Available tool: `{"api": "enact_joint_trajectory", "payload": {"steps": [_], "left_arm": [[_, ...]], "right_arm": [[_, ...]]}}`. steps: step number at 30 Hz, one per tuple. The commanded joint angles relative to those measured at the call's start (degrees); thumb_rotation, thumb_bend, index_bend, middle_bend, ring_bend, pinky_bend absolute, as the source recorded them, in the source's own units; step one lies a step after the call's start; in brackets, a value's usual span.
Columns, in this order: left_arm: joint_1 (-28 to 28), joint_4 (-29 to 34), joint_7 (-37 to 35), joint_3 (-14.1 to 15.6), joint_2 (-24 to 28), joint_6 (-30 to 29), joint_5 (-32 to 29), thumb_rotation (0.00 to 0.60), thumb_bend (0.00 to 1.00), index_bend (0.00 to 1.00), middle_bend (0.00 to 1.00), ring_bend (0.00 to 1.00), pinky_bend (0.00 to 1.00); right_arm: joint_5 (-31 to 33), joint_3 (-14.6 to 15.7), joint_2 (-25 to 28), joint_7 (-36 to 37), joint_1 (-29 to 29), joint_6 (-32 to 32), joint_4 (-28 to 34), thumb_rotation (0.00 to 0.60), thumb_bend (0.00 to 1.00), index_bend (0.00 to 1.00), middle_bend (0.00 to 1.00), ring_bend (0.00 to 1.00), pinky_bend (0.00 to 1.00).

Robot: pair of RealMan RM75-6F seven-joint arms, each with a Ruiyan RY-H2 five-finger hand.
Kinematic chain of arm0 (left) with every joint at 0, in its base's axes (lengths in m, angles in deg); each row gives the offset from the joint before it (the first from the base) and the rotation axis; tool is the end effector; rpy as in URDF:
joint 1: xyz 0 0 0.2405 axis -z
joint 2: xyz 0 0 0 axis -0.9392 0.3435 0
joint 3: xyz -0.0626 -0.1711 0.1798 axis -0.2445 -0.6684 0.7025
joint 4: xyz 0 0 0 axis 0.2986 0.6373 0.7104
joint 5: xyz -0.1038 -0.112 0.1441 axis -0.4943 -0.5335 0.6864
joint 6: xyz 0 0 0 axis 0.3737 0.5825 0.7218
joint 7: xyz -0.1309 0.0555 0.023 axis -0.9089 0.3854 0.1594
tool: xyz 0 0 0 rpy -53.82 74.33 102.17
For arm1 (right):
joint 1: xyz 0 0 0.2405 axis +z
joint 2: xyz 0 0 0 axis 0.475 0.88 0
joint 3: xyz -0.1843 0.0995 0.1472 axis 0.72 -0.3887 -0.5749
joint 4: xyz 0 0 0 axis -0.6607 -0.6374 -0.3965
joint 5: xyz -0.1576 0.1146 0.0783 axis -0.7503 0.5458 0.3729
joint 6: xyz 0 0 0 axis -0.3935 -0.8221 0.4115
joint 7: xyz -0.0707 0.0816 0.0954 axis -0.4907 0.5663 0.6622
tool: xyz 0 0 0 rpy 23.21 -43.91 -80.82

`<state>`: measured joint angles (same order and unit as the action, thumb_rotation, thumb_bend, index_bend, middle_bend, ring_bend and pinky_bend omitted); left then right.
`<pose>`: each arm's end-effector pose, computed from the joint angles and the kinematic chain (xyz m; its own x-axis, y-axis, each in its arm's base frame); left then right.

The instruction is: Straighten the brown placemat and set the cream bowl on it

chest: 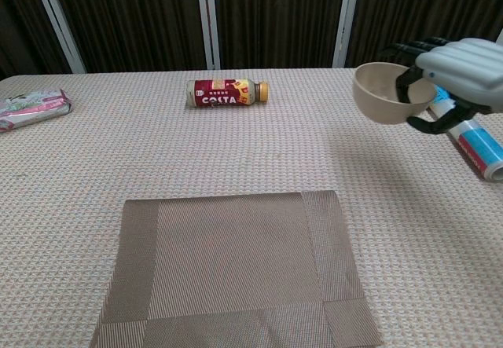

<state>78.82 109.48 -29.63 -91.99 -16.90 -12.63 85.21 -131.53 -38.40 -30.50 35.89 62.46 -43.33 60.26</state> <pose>-0.3093 0.2124 0.1737 0.4678 -0.0169 0.8837 0.8836 0.0298 -0.4672 -0.2073 -0.3447 0.0396 0.6209 0.0472 0.7825 -0.7239 -0.3486 0.5954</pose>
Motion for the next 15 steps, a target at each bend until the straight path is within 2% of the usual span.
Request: {"api": "enact_joint_trajectory", "payload": {"steps": [1, 8, 15], "left_arm": [[-0.03, 0.25, 0.20, 0.09, -0.05, -0.09, 0.18, 0.600, 0.00, 0.00, 0.00, 0.00, 0.00], [0.07, 0.85, 0.95, 0.36, -0.34, -0.03, 0.63, 0.600, 0.00, 0.00, 0.00, 0.00, 0.00], [0.05, 1.43, 1.61, 0.36, -0.48, -0.39, 0.93, 0.600, 0.00, 0.00, 0.00, 0.00, 0.00]], "right_arm": [[1.64, 1.17, 2.22, 3.20, -2.53, -0.13, -2.49, 0.600, 0.35, 0.67, 0.01, 0.00, 0.00], [0.94, 3.98, 3.10, 8.92, -5.41, 0.09, -8.02, 0.600, 0.35, 0.67, 0.01, 0.00, 0.00], [0.11, 5.25, 0.78, 10.92, -5.81, 1.33, -11.72, 0.600, 0.35, 0.67, 0.01, 0.00, 0.00]]}}
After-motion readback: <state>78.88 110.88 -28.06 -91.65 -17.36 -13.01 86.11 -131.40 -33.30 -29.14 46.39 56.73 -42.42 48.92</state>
